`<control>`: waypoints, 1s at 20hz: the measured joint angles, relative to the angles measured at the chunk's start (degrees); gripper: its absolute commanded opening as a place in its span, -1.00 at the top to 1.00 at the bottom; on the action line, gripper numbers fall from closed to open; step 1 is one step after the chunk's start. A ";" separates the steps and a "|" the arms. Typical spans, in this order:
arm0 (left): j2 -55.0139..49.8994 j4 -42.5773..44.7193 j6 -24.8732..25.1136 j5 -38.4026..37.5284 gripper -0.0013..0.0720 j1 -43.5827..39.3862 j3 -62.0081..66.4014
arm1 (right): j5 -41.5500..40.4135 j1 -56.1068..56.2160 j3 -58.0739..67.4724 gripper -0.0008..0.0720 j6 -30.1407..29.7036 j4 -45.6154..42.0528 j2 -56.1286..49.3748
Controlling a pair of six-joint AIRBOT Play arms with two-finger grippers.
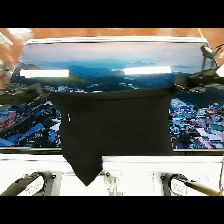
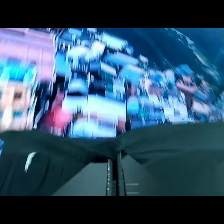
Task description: Fold the shirts.
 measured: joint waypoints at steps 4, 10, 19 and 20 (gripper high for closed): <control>-12.76 -6.51 5.09 18.16 0.86 -4.13 2.36 | -22.69 4.37 -0.94 0.81 -5.68 4.46 -9.44; -25.14 -10.08 7.10 29.40 0.86 -6.75 6.56 | -42.60 8.59 -1.27 0.81 -11.28 4.52 -19.47; -26.01 -2.16 6.86 -3.67 0.86 -2.47 9.49 | -22.77 4.20 -1.03 0.81 -8.57 3.13 -15.85; -26.01 0.90 5.09 -9.18 0.86 -2.49 9.42 | -19.30 3.10 -1.01 0.81 -7.41 2.32 -15.61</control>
